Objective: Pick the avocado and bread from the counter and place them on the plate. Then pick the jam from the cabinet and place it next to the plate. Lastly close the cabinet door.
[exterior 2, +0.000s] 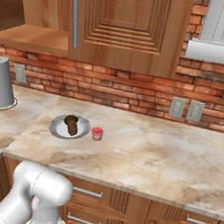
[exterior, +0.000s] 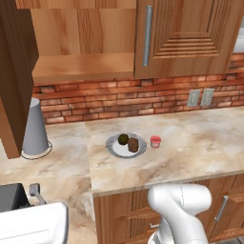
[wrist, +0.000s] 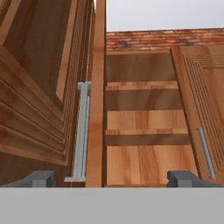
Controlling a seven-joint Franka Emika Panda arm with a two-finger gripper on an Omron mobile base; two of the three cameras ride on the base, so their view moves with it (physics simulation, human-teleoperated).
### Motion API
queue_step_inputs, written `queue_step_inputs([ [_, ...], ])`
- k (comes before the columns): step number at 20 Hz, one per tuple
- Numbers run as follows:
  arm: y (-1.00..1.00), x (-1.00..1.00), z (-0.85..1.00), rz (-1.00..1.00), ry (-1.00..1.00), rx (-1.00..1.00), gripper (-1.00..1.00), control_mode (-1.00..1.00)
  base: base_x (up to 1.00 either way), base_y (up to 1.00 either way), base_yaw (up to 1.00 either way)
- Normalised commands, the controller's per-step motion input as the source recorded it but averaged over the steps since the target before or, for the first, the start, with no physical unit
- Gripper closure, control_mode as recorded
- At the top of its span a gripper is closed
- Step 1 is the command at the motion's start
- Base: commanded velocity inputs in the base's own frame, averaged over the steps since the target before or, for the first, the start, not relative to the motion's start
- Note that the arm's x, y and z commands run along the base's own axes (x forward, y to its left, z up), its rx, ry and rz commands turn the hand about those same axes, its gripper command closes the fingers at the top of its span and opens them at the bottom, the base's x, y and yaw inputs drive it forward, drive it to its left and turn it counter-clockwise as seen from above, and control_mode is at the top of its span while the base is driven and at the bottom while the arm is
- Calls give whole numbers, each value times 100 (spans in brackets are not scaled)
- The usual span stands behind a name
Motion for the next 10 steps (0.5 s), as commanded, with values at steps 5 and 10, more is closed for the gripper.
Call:
queue_step_inputs([
  [5,13,36,-15,-2,-10,4,-100,-100,0,0,0],
  [10,0,15,-28,0,-8,4,-100,-100,0,0,0],
])
